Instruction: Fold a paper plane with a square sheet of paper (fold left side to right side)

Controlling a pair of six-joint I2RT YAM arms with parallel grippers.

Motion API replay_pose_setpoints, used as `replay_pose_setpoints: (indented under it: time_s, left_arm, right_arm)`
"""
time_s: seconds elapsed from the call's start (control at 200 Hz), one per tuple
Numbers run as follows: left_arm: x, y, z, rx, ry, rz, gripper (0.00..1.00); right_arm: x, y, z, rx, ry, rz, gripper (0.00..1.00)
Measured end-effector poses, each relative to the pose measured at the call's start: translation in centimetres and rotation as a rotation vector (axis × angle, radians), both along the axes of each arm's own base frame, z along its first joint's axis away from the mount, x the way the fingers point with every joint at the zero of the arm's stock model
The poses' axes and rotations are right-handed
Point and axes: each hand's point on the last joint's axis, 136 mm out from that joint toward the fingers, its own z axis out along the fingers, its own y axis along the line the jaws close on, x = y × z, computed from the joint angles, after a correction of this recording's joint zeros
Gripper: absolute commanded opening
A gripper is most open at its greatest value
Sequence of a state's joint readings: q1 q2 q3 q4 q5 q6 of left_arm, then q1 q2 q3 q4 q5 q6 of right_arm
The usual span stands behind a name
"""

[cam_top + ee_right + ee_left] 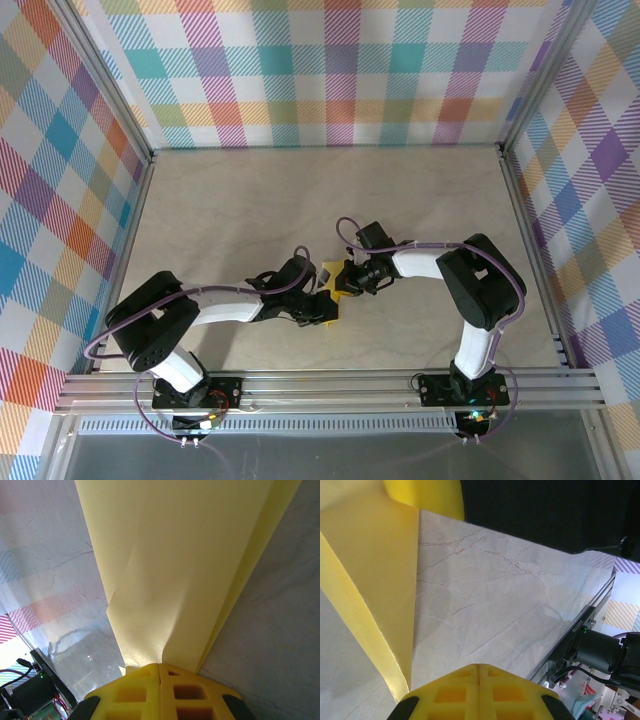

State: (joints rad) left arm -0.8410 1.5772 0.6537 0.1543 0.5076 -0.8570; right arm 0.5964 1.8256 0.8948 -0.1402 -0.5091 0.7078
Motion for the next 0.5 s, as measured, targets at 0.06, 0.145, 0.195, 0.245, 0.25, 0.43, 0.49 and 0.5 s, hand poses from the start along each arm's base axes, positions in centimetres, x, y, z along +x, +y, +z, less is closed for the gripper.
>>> replay_pose_setpoints:
  time_s: [0.06,0.145,0.195,0.245,0.25,0.43,0.49,0.5]
  left_arm:
    - [0.0,0.0,-0.2,0.001,0.004,0.002,0.04]
    - [0.0,0.0,-0.5,0.005,0.011,0.005,0.04]
    - [-0.1,0.0,-0.7,0.008,0.017,0.007,0.04]
    - [-0.1,0.1,-0.8,0.010,0.020,0.008,0.04]
    - [-0.1,0.1,-0.8,0.010,0.021,0.009,0.04]
    - [-0.2,0.2,-1.0,0.009,0.023,0.011,0.04]
    - [-0.3,0.2,-1.0,0.008,0.024,0.010,0.04]
    - [-0.3,0.3,-1.1,0.008,0.025,0.009,0.04]
  right_arm:
    - [0.0,0.0,0.0,-0.001,-0.001,0.004,0.00]
    - [0.0,0.0,0.0,-0.004,0.000,0.008,0.00]
    - [0.0,0.0,0.0,-0.005,0.001,0.010,0.00]
    - [0.0,0.0,0.0,-0.005,0.002,0.010,0.00]
    - [0.0,0.0,0.0,-0.005,0.002,0.010,0.00]
    - [0.0,0.0,-0.1,-0.009,0.008,0.011,0.00]
    - [0.0,0.0,0.0,-0.010,0.010,0.013,0.00]
    - [0.0,0.0,0.0,-0.010,0.009,0.013,0.00]
